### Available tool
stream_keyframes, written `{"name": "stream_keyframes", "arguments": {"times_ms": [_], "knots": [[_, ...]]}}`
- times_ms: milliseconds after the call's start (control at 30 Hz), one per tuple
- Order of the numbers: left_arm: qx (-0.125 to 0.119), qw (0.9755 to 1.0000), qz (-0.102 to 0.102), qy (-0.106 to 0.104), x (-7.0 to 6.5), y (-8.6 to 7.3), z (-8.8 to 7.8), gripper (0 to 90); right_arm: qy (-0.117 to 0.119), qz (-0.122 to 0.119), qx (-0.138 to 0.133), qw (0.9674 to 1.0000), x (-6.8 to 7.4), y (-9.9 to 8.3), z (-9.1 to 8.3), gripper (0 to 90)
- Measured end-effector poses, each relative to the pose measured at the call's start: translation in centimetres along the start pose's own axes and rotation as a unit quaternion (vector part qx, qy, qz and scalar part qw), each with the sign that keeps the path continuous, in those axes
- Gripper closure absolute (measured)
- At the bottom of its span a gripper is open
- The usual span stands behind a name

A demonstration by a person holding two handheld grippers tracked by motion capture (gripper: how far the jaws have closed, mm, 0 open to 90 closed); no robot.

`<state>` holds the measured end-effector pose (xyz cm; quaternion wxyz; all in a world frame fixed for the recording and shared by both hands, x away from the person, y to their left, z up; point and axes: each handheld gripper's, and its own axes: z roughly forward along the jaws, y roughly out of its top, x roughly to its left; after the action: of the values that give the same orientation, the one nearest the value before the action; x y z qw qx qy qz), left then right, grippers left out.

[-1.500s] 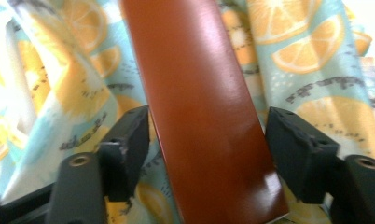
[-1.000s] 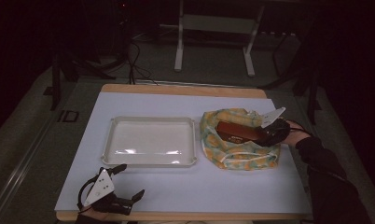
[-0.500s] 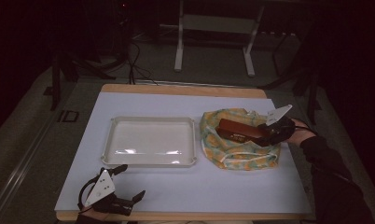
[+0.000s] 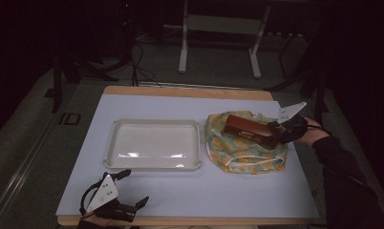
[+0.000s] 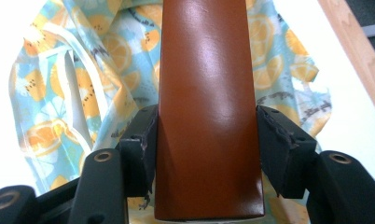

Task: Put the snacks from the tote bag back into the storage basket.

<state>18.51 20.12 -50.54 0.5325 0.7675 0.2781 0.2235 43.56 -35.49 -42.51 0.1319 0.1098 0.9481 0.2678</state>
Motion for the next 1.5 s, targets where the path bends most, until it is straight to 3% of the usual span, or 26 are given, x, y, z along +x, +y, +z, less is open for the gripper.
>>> {"name": "stream_keyframes", "arguments": {"times_ms": [1067,1500], "knots": [[0.008,1.0000,0.003,-0.003,-0.2,0.0,0.0,0.0,-0.022,-0.025,-0.016,0.9993,-0.2,3.5,-3.8,43.2],[0.008,0.9999,0.005,-0.005,-0.2,0.0,0.0,0.0,-0.014,-0.046,-0.020,0.9986,0.1,5.7,-4.3,43.2]]}}
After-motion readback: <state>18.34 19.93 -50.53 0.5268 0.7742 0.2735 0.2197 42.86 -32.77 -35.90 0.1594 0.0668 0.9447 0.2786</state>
